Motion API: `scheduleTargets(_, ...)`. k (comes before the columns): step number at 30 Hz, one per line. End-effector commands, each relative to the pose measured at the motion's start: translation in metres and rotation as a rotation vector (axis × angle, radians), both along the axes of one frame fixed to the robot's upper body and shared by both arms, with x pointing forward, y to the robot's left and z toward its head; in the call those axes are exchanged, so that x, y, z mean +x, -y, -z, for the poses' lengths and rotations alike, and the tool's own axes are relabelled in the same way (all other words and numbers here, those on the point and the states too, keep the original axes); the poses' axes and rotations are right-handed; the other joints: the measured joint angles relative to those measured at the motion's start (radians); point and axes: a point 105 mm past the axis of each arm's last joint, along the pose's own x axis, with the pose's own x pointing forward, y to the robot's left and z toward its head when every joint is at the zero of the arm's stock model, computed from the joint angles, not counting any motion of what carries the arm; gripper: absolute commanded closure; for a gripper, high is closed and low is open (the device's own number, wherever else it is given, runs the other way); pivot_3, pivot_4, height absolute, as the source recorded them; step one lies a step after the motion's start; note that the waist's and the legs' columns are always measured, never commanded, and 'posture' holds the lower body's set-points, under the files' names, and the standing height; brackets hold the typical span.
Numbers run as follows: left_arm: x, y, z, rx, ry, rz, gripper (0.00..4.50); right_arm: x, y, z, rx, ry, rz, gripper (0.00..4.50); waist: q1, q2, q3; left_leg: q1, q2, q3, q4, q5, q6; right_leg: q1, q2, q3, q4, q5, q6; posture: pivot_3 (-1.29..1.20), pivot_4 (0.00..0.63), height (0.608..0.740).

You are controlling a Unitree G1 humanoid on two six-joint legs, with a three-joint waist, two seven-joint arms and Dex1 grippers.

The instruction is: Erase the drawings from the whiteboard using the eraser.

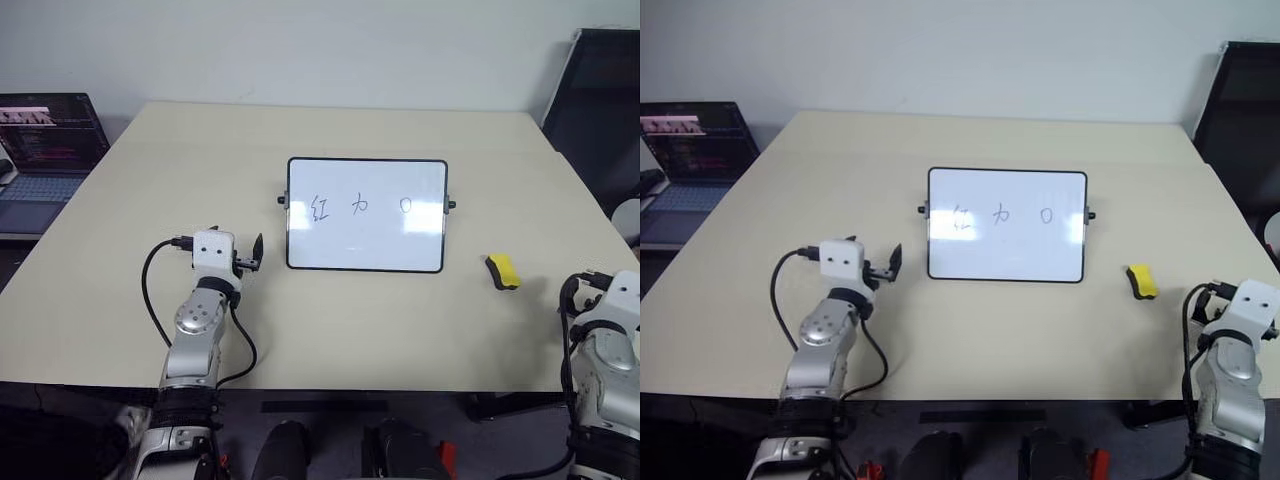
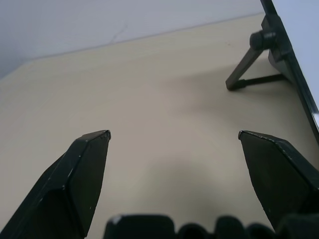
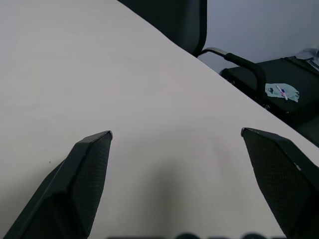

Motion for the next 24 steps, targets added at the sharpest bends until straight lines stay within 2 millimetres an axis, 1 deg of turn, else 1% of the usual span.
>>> scheduleTargets(1,-0.002,0.005,-0.015,0.0,0.05,0.016,0.0,-0.007,0.006,-0.02,-0.036,0.043,0.016,0.03,0.0,0.0,0.0,0.0,0.0,0.0,0.0,0.0,0.0,0.0,0.0,0.0,0.0,0.0,0.0,0.0,0.15,0.74)
scheduleTargets(4,-0.002,0.01,-0.013,-0.002,0.046,0.022,0.0,-0.006,0.009,-0.018,-0.029,0.031,0.017,0.03,0.0,0.0,0.0,0.0,0.0,0.0,0.0,0.0,0.0,0.0,0.0,0.0,0.0,0.0,0.0,0.0,0.15,0.74)
scheduleTargets(8,0.001,0.014,-0.02,-0.004,0.056,0.042,0.0,-0.001,0.009,-0.027,-0.037,0.06,0.021,0.03,-0.001,0.0,0.0,0.0,0.0,0.0,0.0,0.0,0.0,0.0,0.0,0.0,0.0,0.0,0.0,0.0,0.15,0.74)
scheduleTargets(10,0.003,0.014,-0.02,0.0,0.056,0.047,0.0,-0.001,0.01,-0.028,-0.036,0.068,0.027,0.03,-0.001,0.0,0.0,0.0,0.0,0.0,0.0,0.0,0.0,0.0,0.0,0.0,0.0,0.0,0.0,0.0,0.15,0.74)
scheduleTargets(14,0.014,0.015,-0.027,0.002,0.077,0.056,0.0,-0.003,0.01,-0.027,-0.028,0.084,0.046,0.03,0.001,0.0,0.0,0.0,0.0,0.0,0.0,0.0,0.0,0.0,0.0,-0.001,0.0,0.0,0.0,0.0,0.15,0.74)
scheduleTargets(17,0.022,0.02,-0.034,0.0,0.097,0.073,0.0,-0.004,0.011,-0.025,-0.024,0.089,0.057,0.03,0.001,0.0,0.0,-0.001,-0.001,0.001,0.0,0.0,0.0,0.0,0.0,-0.001,-0.001,0.0,0.0,0.0,0.15,0.74)
scheduleTargets(20,0.026,0.021,-0.036,-0.003,0.108,0.076,0.0,-0.004,0.011,-0.025,-0.022,0.09,0.06,0.03,0.001,0.0,0.0,-0.001,-0.001,0.001,0.0,0.0,0.0,0.0,0.0,-0.001,-0.001,0.0,0.0,0.0,0.15,0.74)
scheduleTargets(23,0.028,0.038,-0.048,-0.008,0.144,0.151,0.0,-0.004,0.013,-0.035,-0.037,0.103,0.052,0.03,-0.001,0.0,0.0,-0.001,0.0,0.001,0.0,0.0,0.0,0.0,0.0,0.0,-0.001,0.0,0.0,0.0,0.15,0.74)
scheduleTargets(24,0.027,0.049,-0.054,-0.02,0.157,0.209,0.0,-0.006,0.014,-0.04,-0.044,0.107,0.047,0.03,0.0,0.0,0.0,-0.001,0.0,0.001,0.0,0.0,0.0,0.0,0.0,0.0,-0.001,0.0,0.0,0.0,0.15,0.74)
